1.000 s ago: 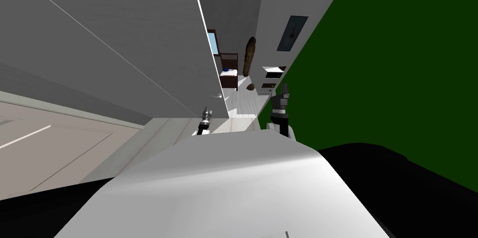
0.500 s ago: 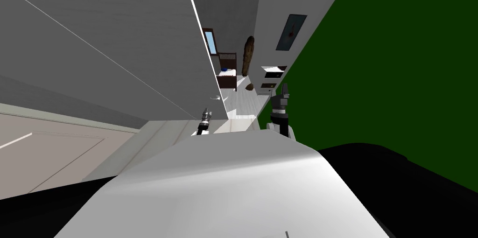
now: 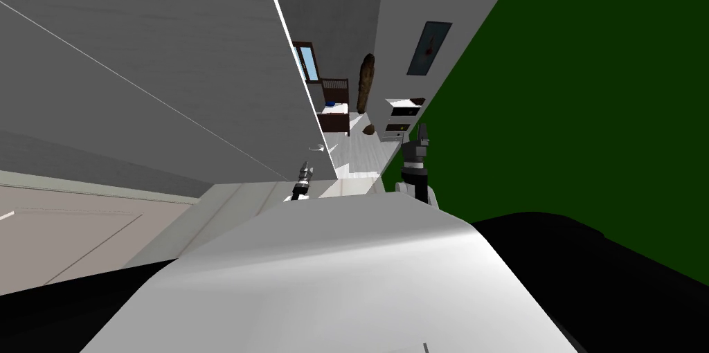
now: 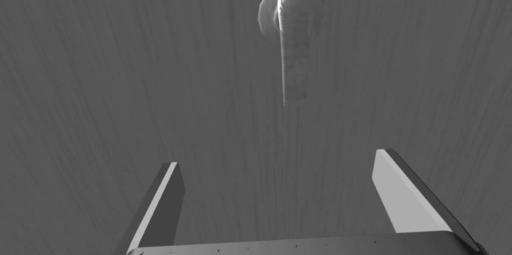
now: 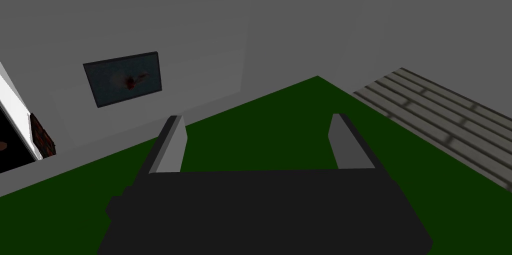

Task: Pull the door open

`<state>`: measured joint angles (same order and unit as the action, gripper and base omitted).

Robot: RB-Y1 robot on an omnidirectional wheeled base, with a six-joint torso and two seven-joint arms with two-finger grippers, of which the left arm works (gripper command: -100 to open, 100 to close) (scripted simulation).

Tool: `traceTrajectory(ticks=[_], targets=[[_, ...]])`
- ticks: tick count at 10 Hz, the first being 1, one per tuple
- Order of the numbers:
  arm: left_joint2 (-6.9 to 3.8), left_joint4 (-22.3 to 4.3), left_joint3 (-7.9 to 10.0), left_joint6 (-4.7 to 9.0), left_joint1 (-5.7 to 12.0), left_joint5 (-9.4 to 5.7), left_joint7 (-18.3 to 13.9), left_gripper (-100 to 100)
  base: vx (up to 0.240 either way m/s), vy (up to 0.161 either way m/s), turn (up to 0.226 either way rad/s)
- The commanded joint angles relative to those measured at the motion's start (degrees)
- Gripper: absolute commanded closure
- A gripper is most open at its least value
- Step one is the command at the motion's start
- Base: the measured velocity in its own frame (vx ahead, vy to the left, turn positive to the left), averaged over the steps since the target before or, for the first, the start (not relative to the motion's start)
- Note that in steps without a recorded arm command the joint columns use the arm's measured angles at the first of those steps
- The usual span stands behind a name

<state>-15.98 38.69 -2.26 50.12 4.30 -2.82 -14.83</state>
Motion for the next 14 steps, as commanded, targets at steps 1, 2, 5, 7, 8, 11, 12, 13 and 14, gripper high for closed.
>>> traceTrajectory(ticks=[1, 2, 5, 7, 8, 11, 12, 13, 14], targets=[[-0.17, -2.2, -0.05, 0.61, 0.88, -0.06, -0.1, -100, 0.079, -0.002, -0.031], [-0.39, -3.8, -0.12, 0.91, 1.4, -0.11, -0.2, -100, 0.086, -0.011, -0.046], [-0.73, -6.4, -0.23, 1.4, 2.23, -0.19, -0.3, -100, 0.081, 0.001, -0.034], [-1.4, -6.3, 0.3, 1.93, 1.46, -0.57, -0.8, -100, 0.087, -0.027, -0.062], [-1.67, -6.5, 0.49, 2.2, 1.25, -0.71, -1.0, -100, 0.185, -0.053, -0.114], [-3.37, -7.8, 1.68, 3.85, -0.02, -1.62, -2.2, -100, 0.141, -0.035, -0.12], [-3.37, -7.8, 1.68, 3.85, -0.02, -1.62, -2.2, -100, 0.14, -0.027, -0.089], [-3.73, -8.1, 1.94, 4.2, -0.3, -1.81, -2.4, -100, 0.095, -0.021, -0.049], [-4.75, -8.9, 2.66, 5.17, -1.07, -2.36, -3.2, -100, 0.154, -0.047, -0.204]])
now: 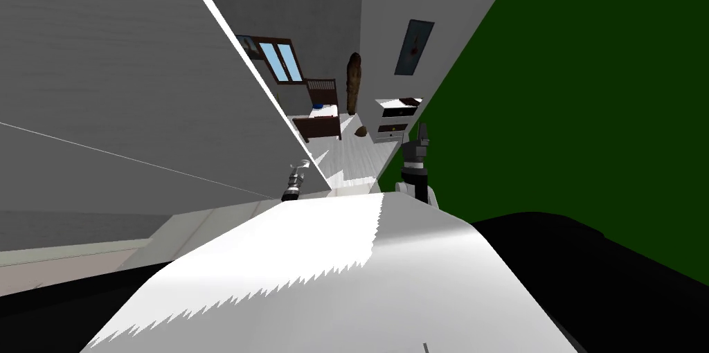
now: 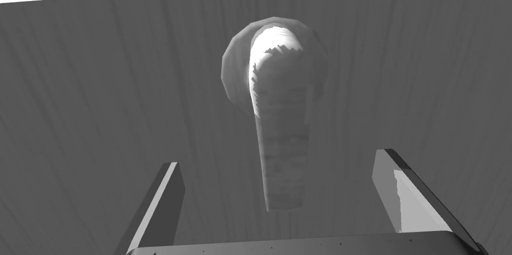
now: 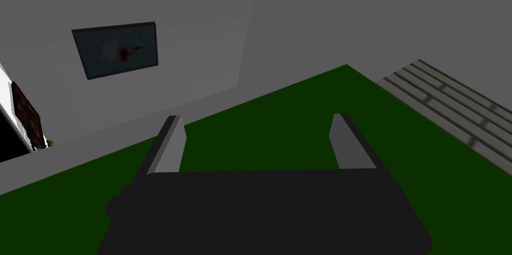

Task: Pull the door open

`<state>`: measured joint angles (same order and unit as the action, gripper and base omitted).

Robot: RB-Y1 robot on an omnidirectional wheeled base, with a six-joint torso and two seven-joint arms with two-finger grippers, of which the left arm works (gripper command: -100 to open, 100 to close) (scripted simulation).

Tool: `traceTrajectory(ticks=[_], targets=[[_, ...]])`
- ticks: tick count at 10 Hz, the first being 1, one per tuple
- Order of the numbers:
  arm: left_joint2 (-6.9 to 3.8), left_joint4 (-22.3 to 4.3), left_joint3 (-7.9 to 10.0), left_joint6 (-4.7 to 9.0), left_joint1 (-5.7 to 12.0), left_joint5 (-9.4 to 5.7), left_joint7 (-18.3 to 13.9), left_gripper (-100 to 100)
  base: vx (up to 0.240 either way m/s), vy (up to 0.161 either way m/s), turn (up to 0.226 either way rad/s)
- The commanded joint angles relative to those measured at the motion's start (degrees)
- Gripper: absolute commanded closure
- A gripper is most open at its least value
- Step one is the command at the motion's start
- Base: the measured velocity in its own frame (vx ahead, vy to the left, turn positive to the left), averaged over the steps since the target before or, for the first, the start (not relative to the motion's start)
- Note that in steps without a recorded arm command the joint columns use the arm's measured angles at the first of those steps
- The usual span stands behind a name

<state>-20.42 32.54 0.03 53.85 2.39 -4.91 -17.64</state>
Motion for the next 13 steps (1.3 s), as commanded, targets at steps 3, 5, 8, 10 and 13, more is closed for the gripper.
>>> traceTrajectory(ticks=[3, 5, 8, 10, 13], targets=[[-1.31, -3.5, 1.07, 2.38, 0.08, -0.8, -1.0, -100, 0.121, 0.001, -0.063], [-1.31, -3.5, 1.07, 2.38, 0.08, -0.8, -1.0, -100, 0.109, 0.004, -0.059], [-1.32, -3.9, 1.03, 2.71, 0.37, -0.77, -1.1, 100, 0.004, 0.0, 0.0], [-1.32, -3.9, 1.03, 2.71, 0.37, -0.77, -1.1, 100, -0.003, 0.0, -0.002], [-1.49, -4.2, 0.74, 2.94, 0.3, -0.75, -1.3, 100, -0.03, 0.009, -0.033]])
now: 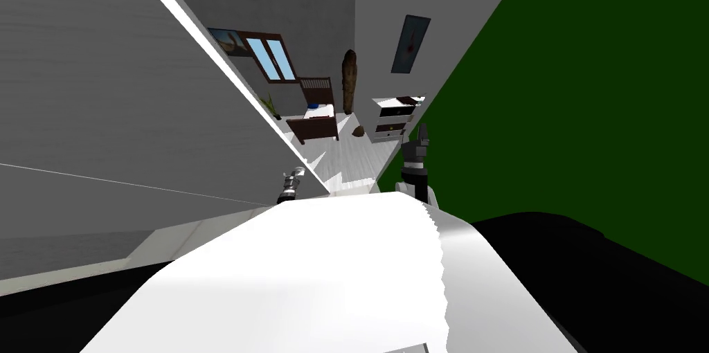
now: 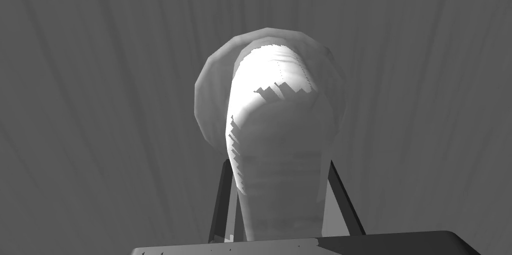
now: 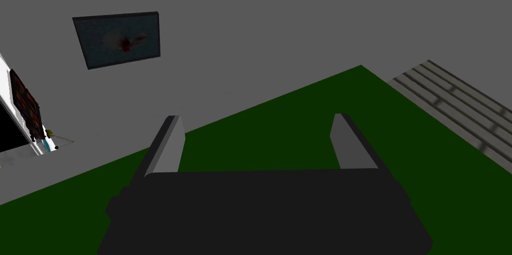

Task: Pull the door open

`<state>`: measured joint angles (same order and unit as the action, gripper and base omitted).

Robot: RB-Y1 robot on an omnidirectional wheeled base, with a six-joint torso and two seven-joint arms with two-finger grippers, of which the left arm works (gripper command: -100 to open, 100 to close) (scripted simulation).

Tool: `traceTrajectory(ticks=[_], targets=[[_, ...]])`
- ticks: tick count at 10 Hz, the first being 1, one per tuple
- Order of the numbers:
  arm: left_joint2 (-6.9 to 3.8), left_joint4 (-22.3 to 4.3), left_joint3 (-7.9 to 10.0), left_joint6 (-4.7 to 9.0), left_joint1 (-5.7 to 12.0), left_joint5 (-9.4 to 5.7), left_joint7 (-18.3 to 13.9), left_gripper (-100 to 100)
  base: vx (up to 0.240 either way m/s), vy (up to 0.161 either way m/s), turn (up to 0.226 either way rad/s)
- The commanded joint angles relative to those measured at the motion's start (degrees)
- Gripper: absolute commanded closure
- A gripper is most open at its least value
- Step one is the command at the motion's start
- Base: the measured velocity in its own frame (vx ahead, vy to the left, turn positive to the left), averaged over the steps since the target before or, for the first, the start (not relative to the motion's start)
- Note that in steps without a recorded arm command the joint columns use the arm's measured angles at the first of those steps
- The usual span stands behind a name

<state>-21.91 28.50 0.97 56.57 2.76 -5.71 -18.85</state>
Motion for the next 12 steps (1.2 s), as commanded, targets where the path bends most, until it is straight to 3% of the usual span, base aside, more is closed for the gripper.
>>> traceTrajectory(ticks=[1, 8, 11, 12], targets=[[-0.08, -0.3, -0.31, 0.35, -0.08, 0.05, -0.2, 100, -0.157, 0.04, -0.113], [-1.88, -2.2, -2.59, 3.4, -0.42, 0.03, -2.2, 100, -0.216, 0.061, -0.17], [-1.87, -2.6, -3.02, 3.71, -0.38, 0.11, -2.5, 100, -0.17, 0.064, -0.111], [-2.55, -2.8, -3.93, 5.57, -1.59, 0.6, -3.4, 100, -0.119, 0.029, -0.122]])
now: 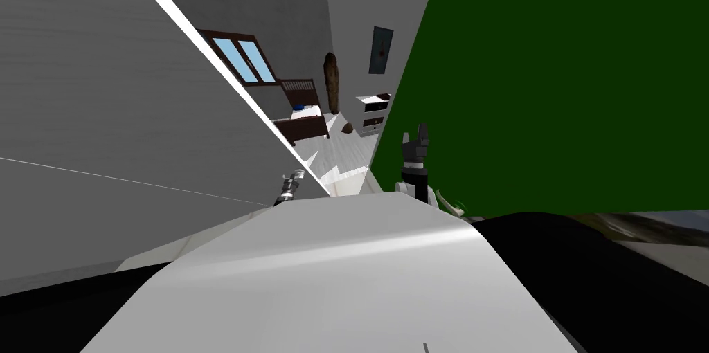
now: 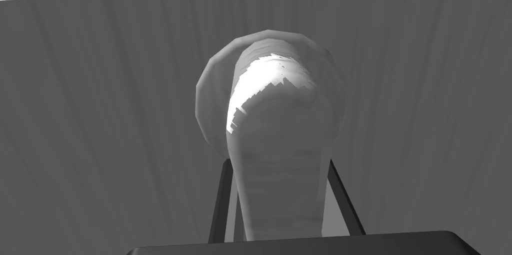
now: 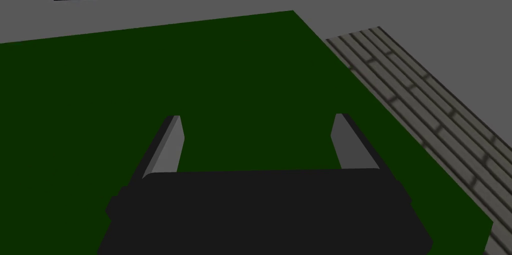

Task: Pull the door open

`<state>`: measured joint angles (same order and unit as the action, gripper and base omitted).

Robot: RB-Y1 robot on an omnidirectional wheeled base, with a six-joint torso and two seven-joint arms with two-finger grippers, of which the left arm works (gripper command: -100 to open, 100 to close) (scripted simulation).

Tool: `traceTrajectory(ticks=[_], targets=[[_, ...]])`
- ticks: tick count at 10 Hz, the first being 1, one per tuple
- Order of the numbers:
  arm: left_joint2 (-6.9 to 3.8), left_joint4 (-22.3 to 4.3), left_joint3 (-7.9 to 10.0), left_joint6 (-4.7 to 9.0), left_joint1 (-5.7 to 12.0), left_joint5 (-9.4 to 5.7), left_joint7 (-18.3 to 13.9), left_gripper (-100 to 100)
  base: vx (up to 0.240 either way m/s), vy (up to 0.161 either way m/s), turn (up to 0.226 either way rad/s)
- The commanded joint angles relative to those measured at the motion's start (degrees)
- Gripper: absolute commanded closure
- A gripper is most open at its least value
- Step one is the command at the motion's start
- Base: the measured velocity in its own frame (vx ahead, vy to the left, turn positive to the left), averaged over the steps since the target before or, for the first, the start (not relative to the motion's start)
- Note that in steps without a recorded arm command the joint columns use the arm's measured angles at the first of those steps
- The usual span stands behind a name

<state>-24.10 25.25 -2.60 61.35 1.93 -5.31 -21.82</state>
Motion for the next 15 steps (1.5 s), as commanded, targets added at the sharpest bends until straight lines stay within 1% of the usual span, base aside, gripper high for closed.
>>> traceTrajectory(ticks=[1, 2, 3, 4, 5, 6, 7, 8, 9, 10, 11, 12, 15], targets=[[-0.6, 0.5, -0.59, 1.34, -1.09, 0.32, -0.7, 100, -0.184, 0.043, -0.089], [-1.14, 0.4, -1.11, 2.57, -1.84, 0.6, -1.4, 100, -0.203, 0.047, -0.085], [-1.42, 0.4, -1.38, 3.22, -2.23, 0.74, -1.7, 100, -0.162, 0.042, -0.068], [-2.0, 0.4, -1.93, 4.53, -3.03, 1.04, -2.3, 100, -0.155, 0.046, -0.087], [-2.0, 0.4, -1.93, 4.53, -3.03, 1.04, -2.3, 100, -0.114, 0.038, -0.027], [-2.81, 0.3, -2.7, 6.38, -4.15, 1.45, -3.2, 100, -0.133, 0.066, -0.105], [-3.05, 0.3, -2.93, 6.92, -4.48, 1.57, -3.5, 100, -0.163, 0.055, -0.095], [-3.44, 0.2, -3.3, 7.81, -5.02, 1.77, -4.0, 100, -0.144, 0.032, -0.065], [-3.59, 0.2, -3.44, 8.15, -5.23, 1.84, -4.1, 100, -0.129, 0.013, -0.03], [-3.59, 0.2, -3.44, 8.15, -5.23, 1.84, -4.1, 100, -0.077, 0.001, 0.013], [-3.42, 1.1, -3.56, 7.43, -5.67, 1.92, -4.1, 100, -0.028, -0.001, 0.01], [-3.63, 0.4, -3.76, 8.66, -6.21, 1.95, -4.3, 100, -0.139, 0.048, -0.18], [-4.12, -0.5, -4.04, 10.87, -7.07, 1.92, -4.6, 100, -0.212, 0.09, -0.214]])
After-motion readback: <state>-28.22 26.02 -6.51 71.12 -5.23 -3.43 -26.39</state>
